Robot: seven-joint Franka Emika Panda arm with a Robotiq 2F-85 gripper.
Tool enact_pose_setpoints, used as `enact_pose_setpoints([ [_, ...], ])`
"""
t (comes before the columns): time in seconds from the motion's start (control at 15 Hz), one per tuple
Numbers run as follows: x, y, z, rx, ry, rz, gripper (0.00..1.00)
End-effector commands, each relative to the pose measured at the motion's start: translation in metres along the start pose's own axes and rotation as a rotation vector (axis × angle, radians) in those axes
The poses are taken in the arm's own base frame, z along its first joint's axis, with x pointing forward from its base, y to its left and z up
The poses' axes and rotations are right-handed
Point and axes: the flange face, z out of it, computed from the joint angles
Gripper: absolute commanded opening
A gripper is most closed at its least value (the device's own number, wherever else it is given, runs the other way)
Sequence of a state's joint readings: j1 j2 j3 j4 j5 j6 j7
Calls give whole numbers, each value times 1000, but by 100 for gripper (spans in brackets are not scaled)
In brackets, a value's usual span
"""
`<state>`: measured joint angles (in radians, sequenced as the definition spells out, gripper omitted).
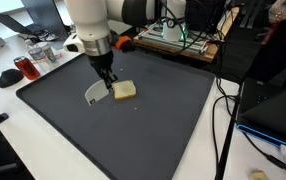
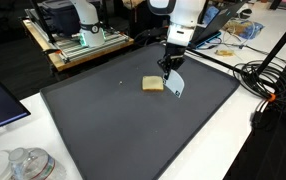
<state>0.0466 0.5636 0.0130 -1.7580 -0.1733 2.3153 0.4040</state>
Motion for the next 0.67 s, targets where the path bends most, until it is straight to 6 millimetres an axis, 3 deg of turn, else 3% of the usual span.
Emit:
enact_pose_setpoints([
  [0.0,9,43,0,135,-12,5,1],
  [0.33,3,109,2,334,-39,4,1],
  [0.6,-19,157,-2,465,-20,27,1],
])
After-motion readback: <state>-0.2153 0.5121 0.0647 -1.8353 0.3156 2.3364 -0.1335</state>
